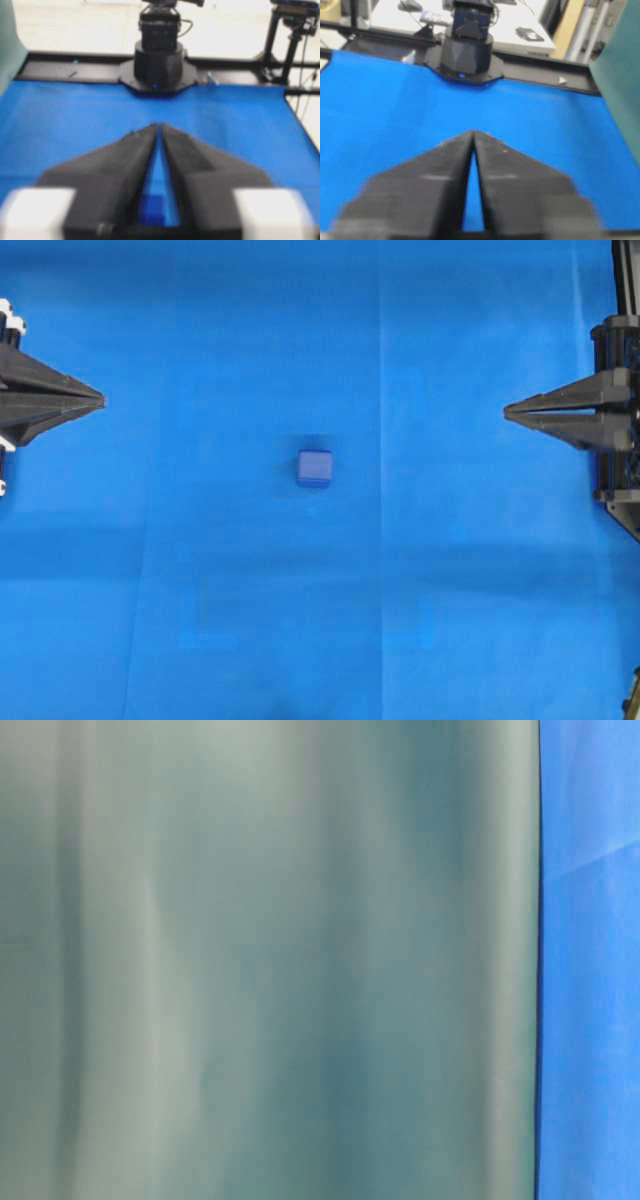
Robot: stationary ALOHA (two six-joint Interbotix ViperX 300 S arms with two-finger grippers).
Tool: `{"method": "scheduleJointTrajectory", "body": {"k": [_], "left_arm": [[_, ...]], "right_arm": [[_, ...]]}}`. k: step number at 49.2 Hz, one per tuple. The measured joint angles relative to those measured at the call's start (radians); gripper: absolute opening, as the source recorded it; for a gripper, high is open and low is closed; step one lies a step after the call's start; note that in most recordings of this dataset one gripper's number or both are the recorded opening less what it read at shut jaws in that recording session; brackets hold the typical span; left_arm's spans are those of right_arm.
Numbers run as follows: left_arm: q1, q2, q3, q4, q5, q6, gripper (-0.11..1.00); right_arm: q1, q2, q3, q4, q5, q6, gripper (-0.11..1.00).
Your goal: Handover the blue block to the right arm after grasping it with the left arm, then place it in the designated position.
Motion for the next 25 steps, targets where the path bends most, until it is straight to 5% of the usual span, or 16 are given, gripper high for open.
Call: {"method": "scheduleJointTrajectory", "body": {"k": [8, 12, 25], "left_arm": [[0.002, 0.000, 0.000, -0.002, 0.003, 0.000, 0.75], [0.002, 0.000, 0.000, -0.002, 0.008, 0.000, 0.90], [0.002, 0.000, 0.002, 0.000, 0.009, 0.000, 0.93]], "right_arm": [[-0.002, 0.000, -0.003, 0.006, 0.003, 0.011, 0.73], [-0.005, 0.002, -0.005, 0.008, 0.003, 0.011, 0.92], [-0.025, 0.002, -0.005, 0.008, 0.005, 0.012, 0.97]]}}
